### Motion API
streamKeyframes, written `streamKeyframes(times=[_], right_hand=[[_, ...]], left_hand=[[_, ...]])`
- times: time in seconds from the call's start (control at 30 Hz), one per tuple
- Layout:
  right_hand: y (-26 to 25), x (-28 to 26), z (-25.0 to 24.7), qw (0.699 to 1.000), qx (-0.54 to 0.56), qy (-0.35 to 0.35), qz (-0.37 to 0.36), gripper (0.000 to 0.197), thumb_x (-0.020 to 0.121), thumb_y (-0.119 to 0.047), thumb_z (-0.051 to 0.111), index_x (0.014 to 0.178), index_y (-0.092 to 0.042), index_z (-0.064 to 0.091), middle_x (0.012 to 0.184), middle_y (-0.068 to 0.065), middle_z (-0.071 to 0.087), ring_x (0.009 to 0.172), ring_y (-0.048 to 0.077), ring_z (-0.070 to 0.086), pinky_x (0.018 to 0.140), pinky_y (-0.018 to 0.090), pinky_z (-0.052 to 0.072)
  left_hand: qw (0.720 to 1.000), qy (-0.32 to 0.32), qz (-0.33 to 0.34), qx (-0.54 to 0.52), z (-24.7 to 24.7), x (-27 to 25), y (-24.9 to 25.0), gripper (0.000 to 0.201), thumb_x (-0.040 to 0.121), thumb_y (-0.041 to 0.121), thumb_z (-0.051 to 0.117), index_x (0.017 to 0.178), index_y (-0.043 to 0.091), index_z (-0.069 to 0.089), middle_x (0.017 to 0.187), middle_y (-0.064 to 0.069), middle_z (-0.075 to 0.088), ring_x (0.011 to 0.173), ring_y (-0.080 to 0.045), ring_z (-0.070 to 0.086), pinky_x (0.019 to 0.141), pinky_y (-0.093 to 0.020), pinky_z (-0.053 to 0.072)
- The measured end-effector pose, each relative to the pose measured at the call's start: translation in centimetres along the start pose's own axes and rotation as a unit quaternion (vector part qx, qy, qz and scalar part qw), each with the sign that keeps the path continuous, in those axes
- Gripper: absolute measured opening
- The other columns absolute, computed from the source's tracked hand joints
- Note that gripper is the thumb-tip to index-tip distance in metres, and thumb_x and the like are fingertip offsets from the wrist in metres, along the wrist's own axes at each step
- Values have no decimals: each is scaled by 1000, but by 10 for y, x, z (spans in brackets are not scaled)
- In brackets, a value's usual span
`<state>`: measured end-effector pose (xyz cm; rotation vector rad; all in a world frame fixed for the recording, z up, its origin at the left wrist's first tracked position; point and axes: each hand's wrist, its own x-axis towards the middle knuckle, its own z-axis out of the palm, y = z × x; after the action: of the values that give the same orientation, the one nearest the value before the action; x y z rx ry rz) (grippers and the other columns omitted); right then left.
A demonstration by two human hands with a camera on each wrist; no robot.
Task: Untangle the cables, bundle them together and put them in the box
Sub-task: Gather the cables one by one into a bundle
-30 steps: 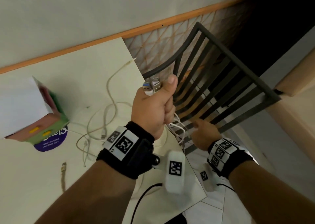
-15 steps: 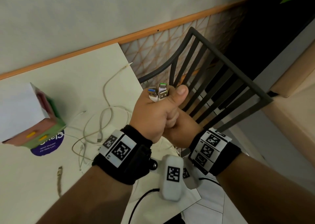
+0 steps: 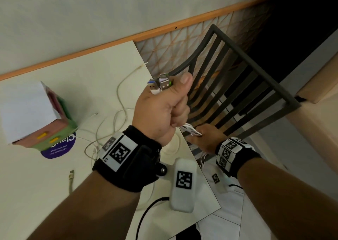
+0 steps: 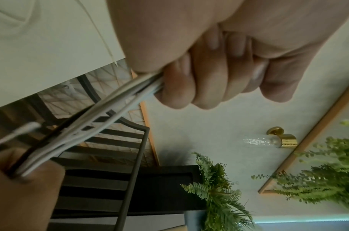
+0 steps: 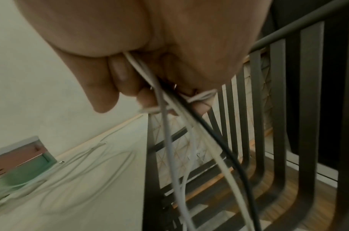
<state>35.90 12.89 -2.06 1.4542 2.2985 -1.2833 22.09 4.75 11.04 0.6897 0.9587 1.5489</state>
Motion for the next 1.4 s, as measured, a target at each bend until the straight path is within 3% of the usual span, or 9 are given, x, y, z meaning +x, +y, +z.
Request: streamKeyframes(times=[0.23,0.43,0.6,0.67,0.87,0.93,1.03,1.17,1.4], right_hand=[[12,-3,-17,995,80,-41,-40,17,75,-15,79,85,-18,66,86,-1,70,82,14,67,78,31,57],[32,3,-19,978,195,46,56,8,92,-23,64,92,-16,67,81,5,72,71,16,68,64,27,56],[30,6,-11,957,265,101,65,9,91,-23,65,88,-15,69,75,6,74,73,20,71,75,36,61],[26,7,-7,924,365,96,64,10,93,-17,63,91,-10,69,70,7,72,71,20,71,79,41,60],[16,12,-7,721,683,86,83,18,93,-14,63,105,-2,66,63,8,57,60,21,61,78,42,58],[14,14,-10,697,707,92,79,23,93,-24,62,107,-6,66,57,1,46,50,14,48,73,39,56],[4,8,-15,791,600,103,58,37,97,-40,53,106,-8,69,53,-3,29,47,13,27,54,29,35],[-5,2,-8,943,326,72,-7,59,102,-46,36,83,-5,75,45,-8,37,42,6,34,57,27,31],[9,10,10,985,169,-6,-33,49,102,-29,40,75,5,63,62,2,60,61,9,54,72,42,46]], left_hand=[[998,65,12,16,-17,-1,-3,43,88,25,60,48,24,44,41,5,23,35,-9,14,44,-24,11],[996,88,14,11,-24,-1,1,45,87,31,61,47,22,42,40,4,23,36,-10,13,45,-26,11],[998,66,11,5,-19,-2,-4,45,89,31,59,47,23,44,41,3,23,36,-11,14,45,-26,11],[998,60,4,2,-15,-2,-6,43,88,30,60,47,24,47,41,3,23,37,-10,13,45,-26,10],[998,58,-8,-12,-13,-4,-12,43,88,29,59,47,24,47,40,3,23,37,-11,12,43,-25,11],[998,56,-14,-15,-13,-5,-14,44,88,29,59,48,23,45,41,3,23,37,-11,12,43,-24,11],[998,57,-19,-16,-13,-5,-16,44,88,30,60,49,21,42,41,2,22,38,-11,11,44,-24,12],[999,45,-16,-12,-11,-3,-14,43,88,30,59,49,21,43,41,1,22,36,-9,13,43,-21,14],[1000,29,1,-10,-13,-1,1,46,89,32,57,49,20,40,42,2,21,36,-11,12,43,-24,11]])
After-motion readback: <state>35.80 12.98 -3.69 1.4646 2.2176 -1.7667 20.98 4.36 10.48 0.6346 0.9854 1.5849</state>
